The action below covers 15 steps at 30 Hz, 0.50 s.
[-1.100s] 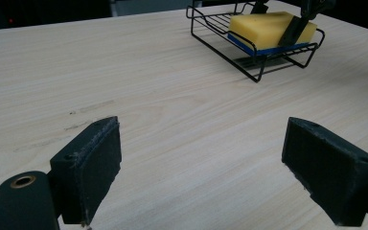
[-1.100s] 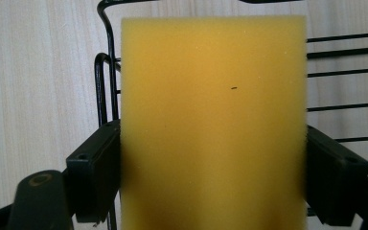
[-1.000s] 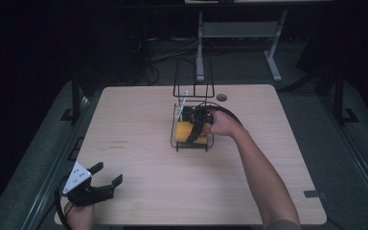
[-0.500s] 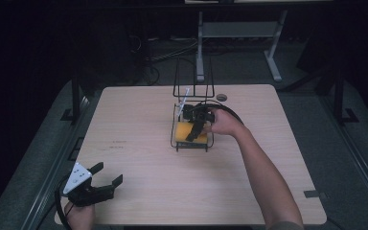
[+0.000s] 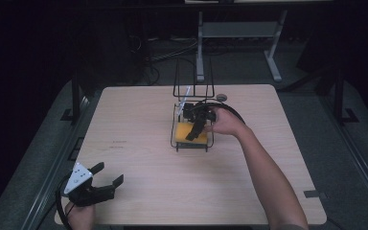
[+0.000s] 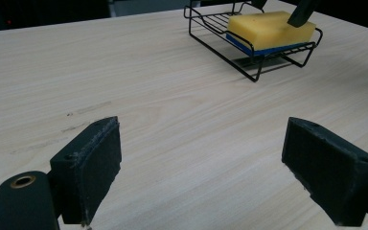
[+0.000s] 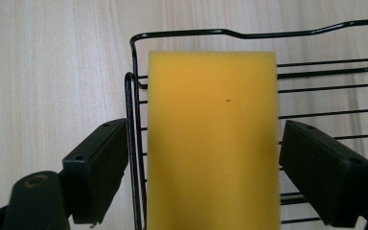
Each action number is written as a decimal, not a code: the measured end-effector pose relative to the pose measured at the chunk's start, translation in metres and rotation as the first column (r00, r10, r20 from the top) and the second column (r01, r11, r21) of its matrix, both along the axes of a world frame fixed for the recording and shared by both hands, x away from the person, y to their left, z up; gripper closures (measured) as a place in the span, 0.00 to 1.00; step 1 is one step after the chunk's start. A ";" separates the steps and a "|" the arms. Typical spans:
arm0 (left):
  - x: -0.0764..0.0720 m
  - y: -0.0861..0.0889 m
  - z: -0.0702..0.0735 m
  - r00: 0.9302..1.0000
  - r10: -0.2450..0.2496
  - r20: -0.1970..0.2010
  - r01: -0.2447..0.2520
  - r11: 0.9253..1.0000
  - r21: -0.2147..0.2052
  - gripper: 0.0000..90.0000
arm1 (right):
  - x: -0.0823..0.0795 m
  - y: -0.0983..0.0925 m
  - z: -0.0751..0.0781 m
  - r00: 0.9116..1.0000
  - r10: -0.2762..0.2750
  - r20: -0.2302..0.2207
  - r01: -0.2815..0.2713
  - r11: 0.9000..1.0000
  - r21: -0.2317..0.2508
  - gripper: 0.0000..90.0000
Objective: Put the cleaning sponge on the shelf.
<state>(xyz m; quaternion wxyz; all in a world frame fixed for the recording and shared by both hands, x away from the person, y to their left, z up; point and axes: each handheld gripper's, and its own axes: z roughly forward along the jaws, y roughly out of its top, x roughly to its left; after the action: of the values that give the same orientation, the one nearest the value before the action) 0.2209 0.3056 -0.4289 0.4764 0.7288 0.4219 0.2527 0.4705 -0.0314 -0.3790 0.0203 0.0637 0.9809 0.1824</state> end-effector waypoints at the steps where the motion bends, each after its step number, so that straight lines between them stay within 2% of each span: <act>1: 0.000 0.000 0.000 1.000 0.000 -0.001 0.000 1.000 -0.002 0.14 | 0.000 -0.001 0.001 1.000 -0.001 -0.004 0.001 1.000 0.006 0.19; 9: 0.000 -0.001 0.000 1.000 -0.003 -0.001 0.003 1.000 -0.001 0.14 | -0.004 -0.002 0.003 1.000 0.003 -0.005 -0.003 1.000 -0.002 0.19; 15: 0.000 -0.001 0.000 1.000 -0.003 0.001 0.003 1.000 0.000 0.14 | -0.013 0.003 0.007 1.000 0.012 0.000 -0.012 1.000 -0.020 0.19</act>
<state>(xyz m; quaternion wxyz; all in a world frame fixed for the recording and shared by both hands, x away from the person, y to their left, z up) 0.2212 0.3051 -0.4288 0.4768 0.7293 0.4208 0.2523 0.4573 -0.0285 -0.3722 0.0197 0.0575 0.9831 0.1729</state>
